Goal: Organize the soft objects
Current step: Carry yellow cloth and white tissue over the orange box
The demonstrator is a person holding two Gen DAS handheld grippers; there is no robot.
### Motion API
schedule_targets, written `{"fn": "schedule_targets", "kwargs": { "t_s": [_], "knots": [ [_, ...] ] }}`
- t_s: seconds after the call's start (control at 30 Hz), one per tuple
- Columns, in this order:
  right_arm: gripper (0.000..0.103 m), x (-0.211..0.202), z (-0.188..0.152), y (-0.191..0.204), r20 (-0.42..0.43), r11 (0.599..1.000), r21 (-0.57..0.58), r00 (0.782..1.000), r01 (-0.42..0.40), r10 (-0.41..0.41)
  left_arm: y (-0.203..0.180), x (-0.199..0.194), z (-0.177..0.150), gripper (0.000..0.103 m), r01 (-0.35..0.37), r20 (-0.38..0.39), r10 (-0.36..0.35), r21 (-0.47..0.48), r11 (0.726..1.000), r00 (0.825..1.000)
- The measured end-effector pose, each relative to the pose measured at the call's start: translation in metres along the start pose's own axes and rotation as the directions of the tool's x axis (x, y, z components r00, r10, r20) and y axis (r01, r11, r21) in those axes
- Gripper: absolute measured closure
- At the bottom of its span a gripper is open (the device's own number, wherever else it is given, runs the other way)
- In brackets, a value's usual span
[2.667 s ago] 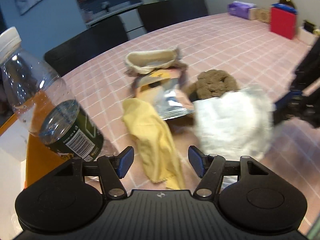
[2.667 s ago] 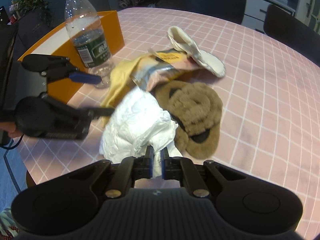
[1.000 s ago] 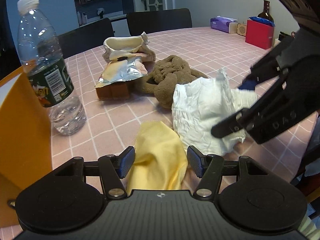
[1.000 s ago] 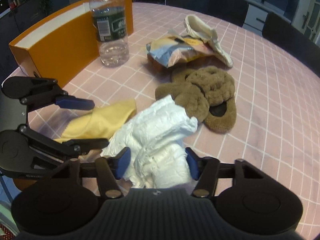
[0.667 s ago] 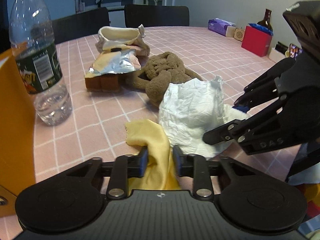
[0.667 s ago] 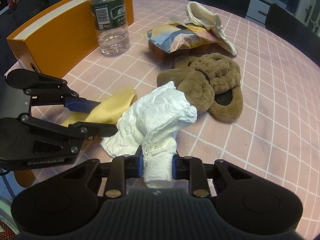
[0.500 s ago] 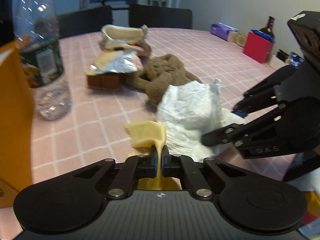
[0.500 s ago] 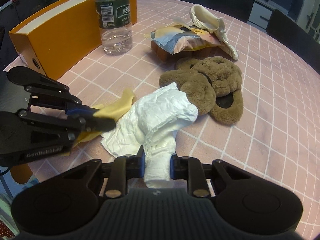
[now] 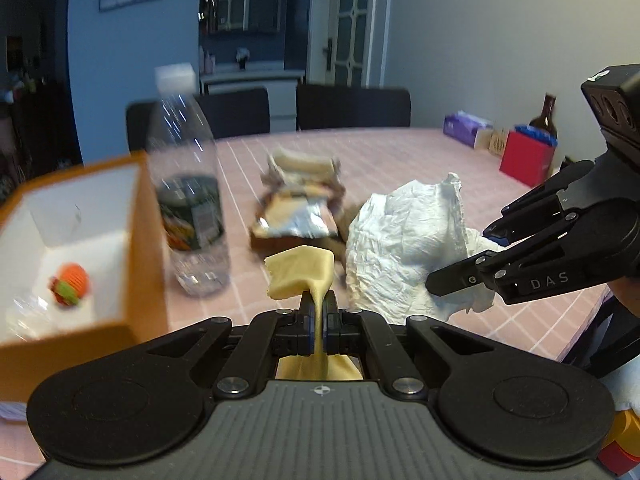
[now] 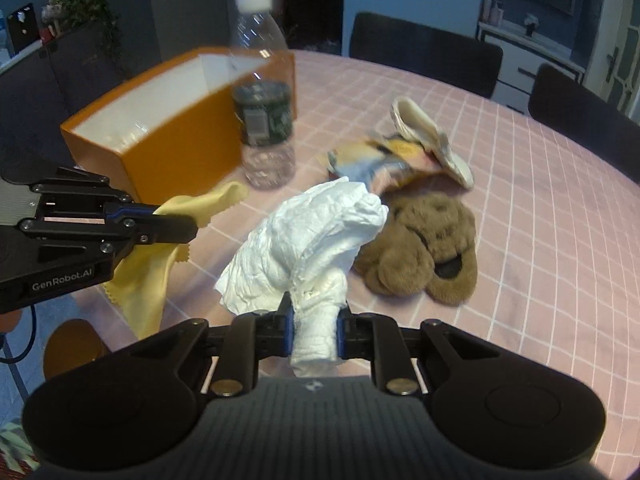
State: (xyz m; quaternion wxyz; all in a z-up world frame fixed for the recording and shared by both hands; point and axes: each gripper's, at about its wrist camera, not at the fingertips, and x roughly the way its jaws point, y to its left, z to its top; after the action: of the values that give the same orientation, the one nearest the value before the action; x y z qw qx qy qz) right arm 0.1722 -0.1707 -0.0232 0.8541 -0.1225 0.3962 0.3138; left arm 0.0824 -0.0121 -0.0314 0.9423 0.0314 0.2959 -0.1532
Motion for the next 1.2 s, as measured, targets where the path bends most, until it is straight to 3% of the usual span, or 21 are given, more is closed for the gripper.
{"fn": "schedule_targets", "kwargs": {
  "t_s": [0.23, 0.37, 0.63, 0.8, 1.03, 1.2],
  "knots": [
    [0.086, -0.032, 0.046, 0.05, 0.094, 0.991, -0.128, 0.994, -0.047, 0.06, 0.027, -0.055, 0.026, 0.1, -0.048, 0.082, 0.045, 0.028, 0.998, 0.996],
    [0.086, -0.035, 0.075, 0.084, 0.13, 0.974, -0.22, 0.988, -0.053, 0.083, 0.046, -0.076, 0.038, 0.1, -0.123, 0.097, 0.117, 0.056, 0.991, 0.988],
    [0.086, -0.011, 0.13, 0.139, 0.146, 0.934, -0.353, 0.982, -0.063, 0.121, 0.09, -0.089, 0.061, 0.1, -0.235, 0.083, 0.23, 0.061, 0.97, 0.97],
    [0.086, 0.022, 0.165, 0.156, 0.126, 0.92, -0.388, 0.986, -0.052, 0.109, 0.116, -0.08, 0.076, 0.1, -0.269, 0.09, 0.263, 0.065, 0.961, 0.961],
    [0.086, 0.093, 0.206, 0.178, 0.085, 0.866, -0.494, 0.996, 0.071, -0.033, 0.164, -0.041, 0.086, 0.1, -0.293, 0.048, 0.292, 0.012, 0.956, 0.955],
    [0.086, 0.142, 0.231, 0.182, 0.041, 0.871, -0.474, 0.992, 0.127, -0.122, 0.202, -0.006, 0.083, 0.1, -0.296, -0.008, 0.296, -0.056, 0.953, 0.955]
  ]
}}
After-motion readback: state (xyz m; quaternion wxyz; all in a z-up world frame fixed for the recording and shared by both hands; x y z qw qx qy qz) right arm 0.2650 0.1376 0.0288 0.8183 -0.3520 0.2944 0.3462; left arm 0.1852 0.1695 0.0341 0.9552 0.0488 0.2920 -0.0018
